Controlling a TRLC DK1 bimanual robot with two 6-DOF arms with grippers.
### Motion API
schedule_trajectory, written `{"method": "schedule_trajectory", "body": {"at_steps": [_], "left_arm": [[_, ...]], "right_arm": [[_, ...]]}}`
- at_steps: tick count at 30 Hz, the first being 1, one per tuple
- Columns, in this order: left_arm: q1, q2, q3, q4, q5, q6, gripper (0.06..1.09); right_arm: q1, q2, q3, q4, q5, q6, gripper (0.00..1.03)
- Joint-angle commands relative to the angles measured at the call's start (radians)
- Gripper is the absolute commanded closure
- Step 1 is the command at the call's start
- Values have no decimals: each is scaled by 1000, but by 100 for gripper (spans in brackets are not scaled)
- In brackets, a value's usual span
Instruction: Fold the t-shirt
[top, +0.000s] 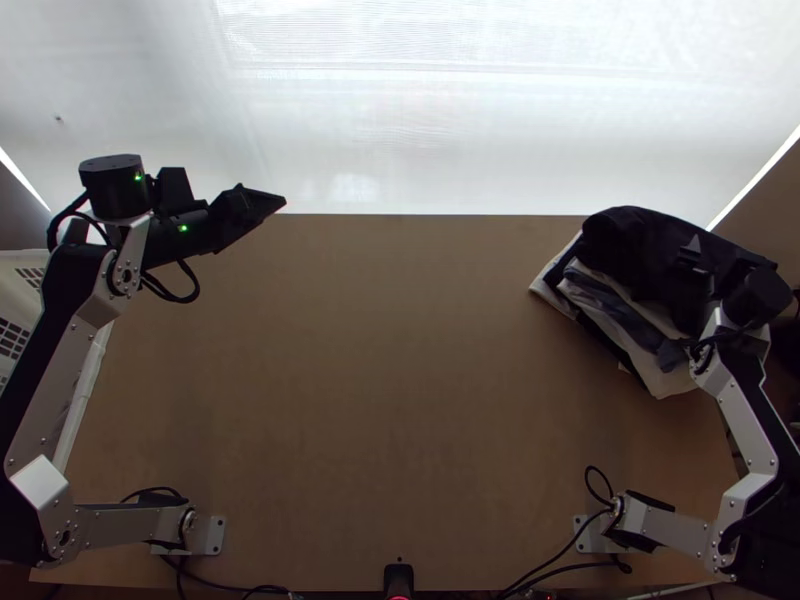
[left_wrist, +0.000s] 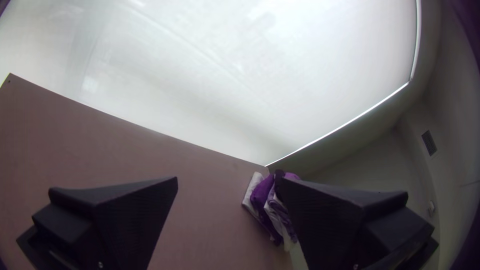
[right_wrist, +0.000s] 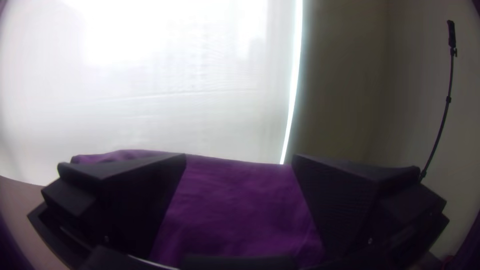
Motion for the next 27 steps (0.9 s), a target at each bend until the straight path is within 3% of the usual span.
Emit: {"method": "schedule_trajectory", "body": {"at_steps": [1, 9, 16, 22, 27], "left_arm": [[7, 0, 10, -6, -1, -2, 10], [5, -6, 10, -13, -1, -2, 10], [2, -6, 13, -10, -1, -2, 10], [-3, 2, 20, -7, -1, -3, 10], [-4, 4, 25, -7, -1, -3, 10]], "right_arm": [[-76, 82, -48, 58, 11, 18, 5], [-130, 174, -157, 94, 11, 52, 5], [-121, 77, -260, 88, 11, 58, 5], [-101, -104, -188, 65, 12, 75, 5], [-38, -139, -84, 64, 53, 89, 5]]}}
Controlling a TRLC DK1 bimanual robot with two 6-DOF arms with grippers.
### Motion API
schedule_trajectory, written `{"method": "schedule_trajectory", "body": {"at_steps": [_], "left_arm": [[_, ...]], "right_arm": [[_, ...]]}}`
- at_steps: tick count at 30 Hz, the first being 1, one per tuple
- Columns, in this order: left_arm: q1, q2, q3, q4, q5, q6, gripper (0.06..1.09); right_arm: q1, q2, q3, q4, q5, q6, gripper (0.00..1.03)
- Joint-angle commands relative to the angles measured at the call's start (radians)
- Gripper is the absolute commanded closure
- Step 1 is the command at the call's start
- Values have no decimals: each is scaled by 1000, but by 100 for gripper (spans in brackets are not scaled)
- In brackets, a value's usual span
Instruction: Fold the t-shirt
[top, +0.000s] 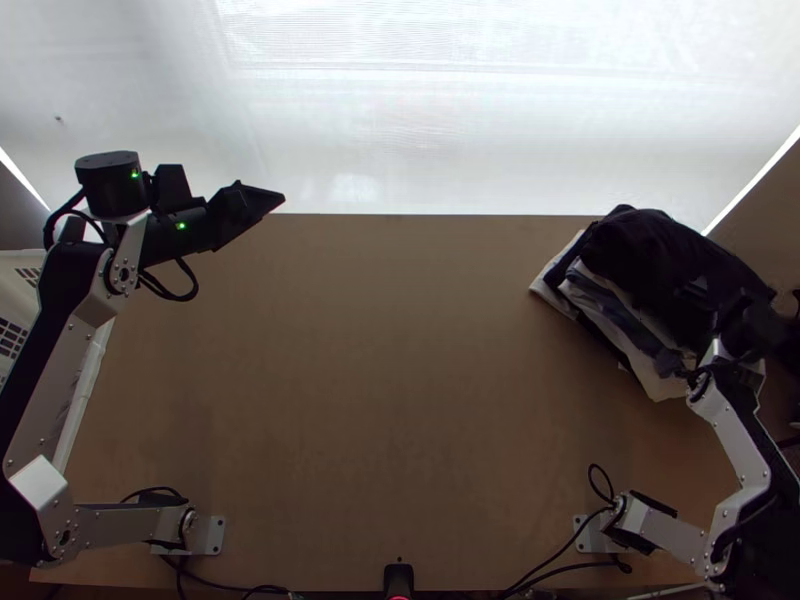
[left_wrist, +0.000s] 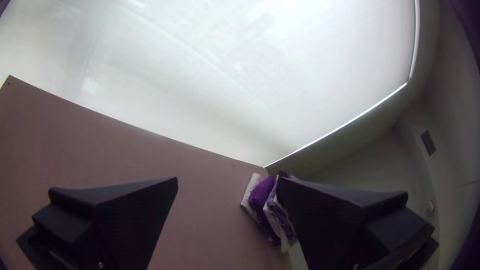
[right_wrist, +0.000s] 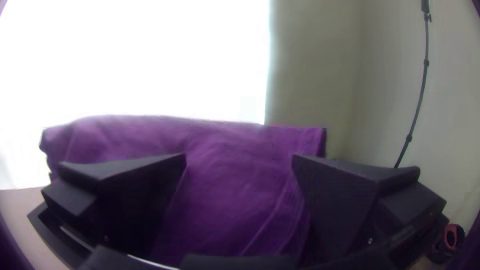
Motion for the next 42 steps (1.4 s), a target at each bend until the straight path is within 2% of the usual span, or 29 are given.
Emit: {"method": "schedule_trajectory", "body": {"at_steps": [1, 8, 12, 19, 25, 34, 39, 42], "left_arm": [[-2, 2, 6, 0, -1, -2, 10], [1, -11, -2, -6, -3, 0, 10], [7, -19, -11, -11, -3, 3, 10], [18, -33, -36, -11, -3, 4, 10], [42, -37, -39, -11, -3, 9, 10], [45, -22, -54, 5, 0, 17, 10], [21, -5, -56, 28, -1, 3, 10], [22, -8, -46, 31, -6, 0, 10]], "right_arm": [[68, -73, 111, 20, 29, 21, 5], [238, 90, 263, 30, 29, 20, 4], [350, 232, 387, 30, 31, -13, 4], [412, 485, 562, 30, 37, -34, 5], [436, 495, 377, 33, 82, -10, 5], [436, 272, 33, 52, 102, 3, 5], [427, 249, 32, 59, 102, 1, 5], [433, 157, 71, 52, 100, -22, 4]]}}
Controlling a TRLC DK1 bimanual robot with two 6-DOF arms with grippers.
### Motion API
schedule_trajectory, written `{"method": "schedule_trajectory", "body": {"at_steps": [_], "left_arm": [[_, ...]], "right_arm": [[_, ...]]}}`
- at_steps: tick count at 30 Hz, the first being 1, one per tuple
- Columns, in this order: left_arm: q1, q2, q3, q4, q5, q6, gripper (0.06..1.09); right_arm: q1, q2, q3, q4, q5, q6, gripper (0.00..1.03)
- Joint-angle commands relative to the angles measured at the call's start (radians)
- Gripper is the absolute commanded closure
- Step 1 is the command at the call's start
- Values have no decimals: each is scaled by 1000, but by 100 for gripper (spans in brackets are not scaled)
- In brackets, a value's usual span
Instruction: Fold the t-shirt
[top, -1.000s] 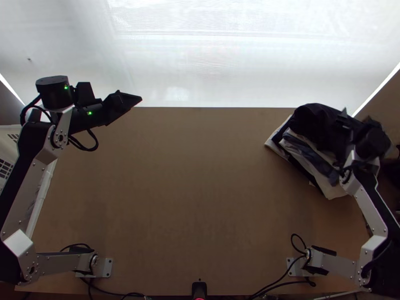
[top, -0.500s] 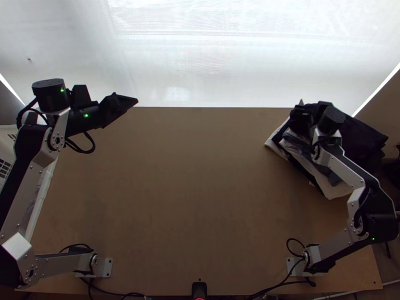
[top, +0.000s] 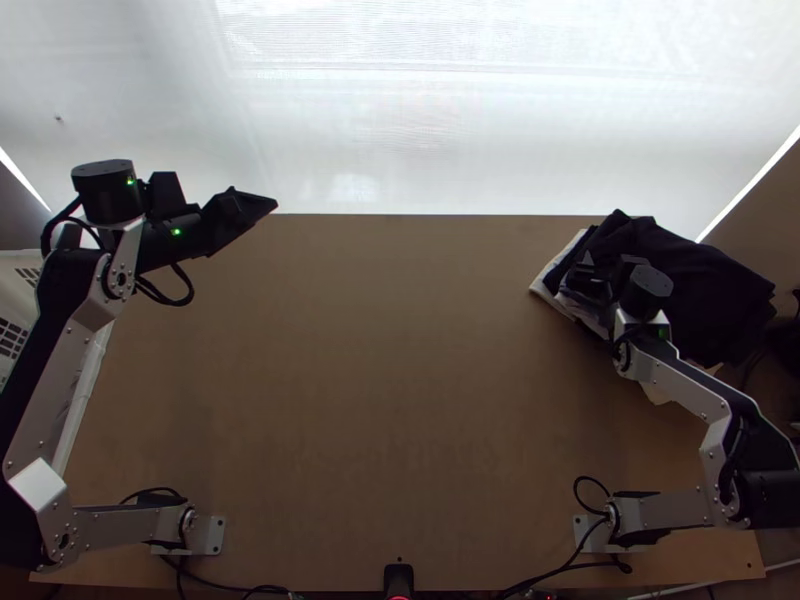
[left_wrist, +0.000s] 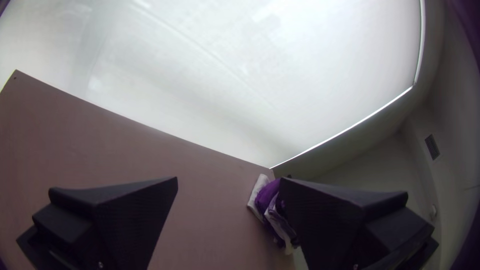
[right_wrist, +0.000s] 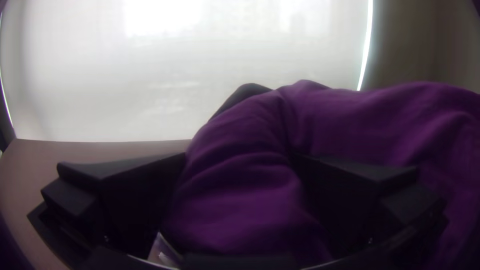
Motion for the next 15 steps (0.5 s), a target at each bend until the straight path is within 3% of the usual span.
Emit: {"method": "schedule_trajectory", "body": {"at_steps": [1, 5, 8, 10, 15], "left_arm": [[-4, 3, 10, 17, -15, -10, 10], [28, -49, 13, 17, -75, 43, 10], [60, -134, -14, 38, -144, 85, 10], [69, -232, -100, 144, -217, 105, 10], [71, -451, -301, 208, -269, 105, 10]], "right_arm": [[17, -169, 10, -32, 3, -44, 4], [123, -358, 112, -151, 3, -201, 4], [172, -481, 178, -225, 3, -202, 4], [184, -567, 185, -226, 3, -190, 4], [195, -792, 119, -219, 2, -130, 4]]}}
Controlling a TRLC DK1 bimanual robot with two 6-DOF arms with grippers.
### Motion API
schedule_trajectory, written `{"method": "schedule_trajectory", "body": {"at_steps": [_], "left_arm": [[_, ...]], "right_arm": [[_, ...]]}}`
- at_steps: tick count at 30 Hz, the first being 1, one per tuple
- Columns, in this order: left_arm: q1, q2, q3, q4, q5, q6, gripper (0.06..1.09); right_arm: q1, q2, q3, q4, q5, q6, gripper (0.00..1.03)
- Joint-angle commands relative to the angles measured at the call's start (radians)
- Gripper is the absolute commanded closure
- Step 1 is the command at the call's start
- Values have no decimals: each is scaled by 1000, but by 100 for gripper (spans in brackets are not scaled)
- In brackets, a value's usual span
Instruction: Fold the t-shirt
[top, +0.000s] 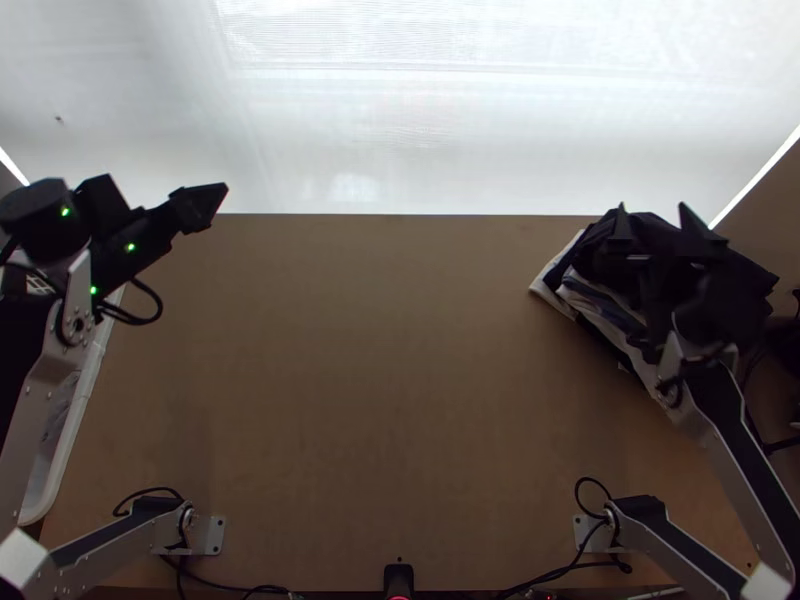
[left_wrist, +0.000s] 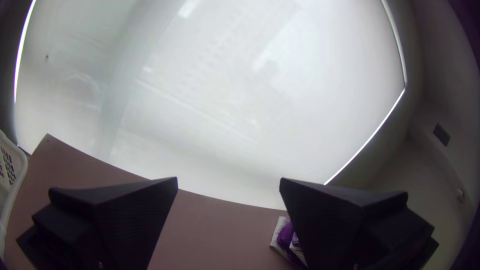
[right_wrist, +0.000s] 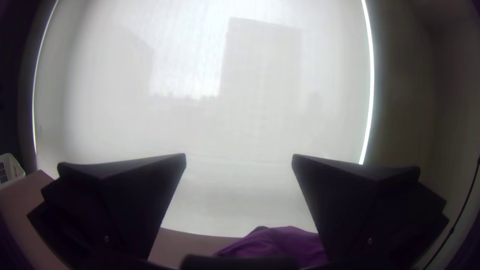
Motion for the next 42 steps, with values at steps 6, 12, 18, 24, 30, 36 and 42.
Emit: {"method": "schedule_trajectory", "body": {"at_steps": [6, 12, 18, 24, 30, 36, 42], "left_arm": [[16, -491, -449, 84, -188, 12, 10], [22, -751, -685, 110, -304, 70, 10], [82, -978, -854, 119, -320, 157, 10], [150, -1128, -964, 113, -320, 272, 10], [194, -1192, -1062, 76, -320, 366, 10], [254, -1192, -1134, 49, -320, 490, 10], [311, -1192, -1176, 33, -320, 542, 10]], "right_arm": [[76, -573, -202, -20, -54, 18, 4], [141, -838, -409, -34, -54, -3, 4], [164, -1009, -590, -32, -54, -3, 4], [173, -1023, -689, -23, -54, 29, 4], [175, -1021, -753, -118, -53, 86, 4], [133, -1021, -758, -371, -51, 146, 4], [80, -1021, -758, -554, -51, 147, 4]]}}
